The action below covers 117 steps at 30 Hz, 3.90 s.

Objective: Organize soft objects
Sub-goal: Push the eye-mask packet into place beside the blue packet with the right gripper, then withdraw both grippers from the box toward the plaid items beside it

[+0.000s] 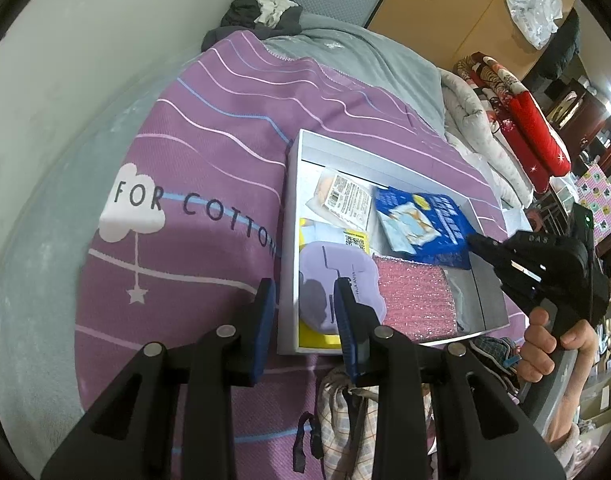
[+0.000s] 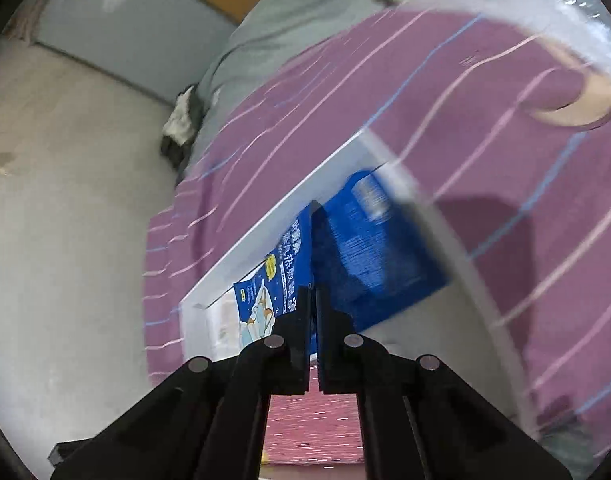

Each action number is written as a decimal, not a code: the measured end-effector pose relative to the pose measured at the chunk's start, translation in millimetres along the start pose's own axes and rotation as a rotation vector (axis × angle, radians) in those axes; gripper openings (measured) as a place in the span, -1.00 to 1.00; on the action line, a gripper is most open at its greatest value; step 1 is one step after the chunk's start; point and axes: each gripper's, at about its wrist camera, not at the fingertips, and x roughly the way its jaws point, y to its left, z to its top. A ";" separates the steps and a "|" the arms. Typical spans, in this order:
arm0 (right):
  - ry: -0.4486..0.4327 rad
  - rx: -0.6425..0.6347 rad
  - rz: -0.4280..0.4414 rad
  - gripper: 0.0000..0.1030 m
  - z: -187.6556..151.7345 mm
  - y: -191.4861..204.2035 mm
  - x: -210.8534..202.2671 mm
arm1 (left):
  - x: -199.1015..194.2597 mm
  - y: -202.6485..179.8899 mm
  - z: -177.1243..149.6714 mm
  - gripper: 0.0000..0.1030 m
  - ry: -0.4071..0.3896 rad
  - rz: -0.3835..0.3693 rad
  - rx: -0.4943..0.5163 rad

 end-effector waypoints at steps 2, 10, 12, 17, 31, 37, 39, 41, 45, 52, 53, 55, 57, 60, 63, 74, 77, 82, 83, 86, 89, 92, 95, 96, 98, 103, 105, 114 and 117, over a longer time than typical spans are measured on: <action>-0.039 -0.022 -0.057 -0.99 0.0 -3.0 -7.4 | 0.3 -1.0 -0.2 -0.38 0.001 0.003 0.003; -0.097 -0.142 -0.139 -0.99 -9.5 18.5 -10.0 | 2.7 -3.7 0.1 -0.38 0.007 0.008 0.011; -0.082 -0.171 -0.147 -0.99 -14.8 24.7 -2.7 | 2.9 -4.0 0.2 -0.38 0.007 0.009 0.011; -0.051 -0.234 -0.156 -0.99 -25.4 42.7 16.0 | 2.4 -1.1 0.4 -0.38 0.004 0.006 -0.001; -0.034 -0.298 -0.204 -0.99 -35.5 52.4 33.7 | 2.6 -0.9 -1.0 -0.38 0.002 0.008 0.002; -0.064 -0.297 -0.233 -0.91 -31.3 49.0 28.0 | 3.6 -2.1 -1.4 -0.38 0.007 0.010 0.001; -0.066 -0.292 -0.256 -0.86 -28.9 45.0 27.3 | 3.0 -2.6 -1.4 -0.38 0.004 0.007 0.004; -0.049 -0.339 -0.270 -0.66 -30.1 47.8 26.0 | 2.8 -1.8 -1.2 -0.38 0.003 0.007 0.003; -0.082 -0.373 -0.236 -0.22 -34.6 58.2 6.5 | 2.6 -0.2 -0.8 -0.38 0.004 0.011 -0.005; 0.086 -0.445 -0.046 -0.86 -38.6 99.3 28.1 | 2.6 -1.2 -1.2 -0.38 -0.002 0.053 0.009; 0.111 -0.448 -0.028 -0.90 -39.1 103.8 36.1 | 2.6 1.0 -0.9 -0.38 -0.005 0.058 0.002; 0.148 -0.473 -0.042 -0.94 -42.9 116.7 56.5 | 2.1 6.7 -0.2 -0.38 -0.005 0.046 -0.018; 0.173 -0.503 -0.046 -0.94 -47.2 126.8 72.3 | 2.2 10.3 0.5 -0.38 -0.005 0.041 -0.029; 0.211 -0.526 -0.032 -0.94 -54.0 136.8 90.0 | 3.1 12.9 0.4 -0.38 -0.001 0.031 -0.038; 0.191 -0.524 -0.126 -0.94 -54.5 135.0 104.8 | 2.8 12.5 -0.1 -0.38 -0.001 0.025 -0.036; 0.216 -0.645 -0.091 -0.96 -64.3 146.6 118.1 | 2.0 12.5 0.4 -0.38 0.001 0.020 -0.036; 0.224 -0.640 -0.066 -0.96 -59.5 143.4 112.7 | 1.9 12.2 0.5 -0.38 0.001 0.022 -0.033; 0.114 -0.534 -0.076 -0.95 -46.1 120.7 77.8 | 2.1 12.7 0.9 -0.38 0.001 0.020 -0.035; 0.100 -0.531 -0.104 -0.95 -43.4 117.2 76.0 | 2.1 12.2 1.0 -0.38 0.001 0.019 -0.034; 0.097 -0.542 -0.186 -0.95 -36.9 115.5 87.2 | 1.6 10.7 0.9 -0.38 -0.001 0.019 -0.026; 0.113 -0.554 -0.178 -0.95 -36.8 116.0 100.6 | 2.2 11.5 0.8 -0.38 0.000 0.022 -0.028; 0.139 -0.564 -0.153 -0.95 -38.7 119.9 106.8 | 3.3 11.9 1.5 -0.38 0.004 0.026 -0.032; 0.147 -0.563 -0.142 -0.95 -40.0 118.6 104.0 | 3.3 10.2 1.7 -0.38 0.005 0.025 -0.027; 0.151 -0.558 -0.133 -0.95 -40.8 116.5 99.7 | 2.9 9.2 1.6 -0.38 0.004 0.023 -0.024; 0.151 -0.545 -0.129 -0.95 -40.6 109.6 92.0 | 1.8 6.6 1.3 -0.38 0.002 0.020 -0.013; 0.130 -0.547 -0.104 -0.93 -58.9 102.9 51.9 | -1.7 -3.6 0.2 -0.38 -0.002 0.012 0.019; 0.111 -0.542 -0.094 -0.84 -61.4 101.2 34.1 | -4.1 -8.3 0.4 -0.38 -0.007 0.007 0.031; 0.024 -0.480 -0.044 -0.28 -73.4 76.8 -52.4 | -8.6 -25.0 -3.8 -0.38 0.029 -0.028 0.067; -0.009 -0.491 -0.061 -0.14 -81.3 71.6 -73.2 | -10.7 -31.9 -7.9 -0.38 0.045 -0.027 0.075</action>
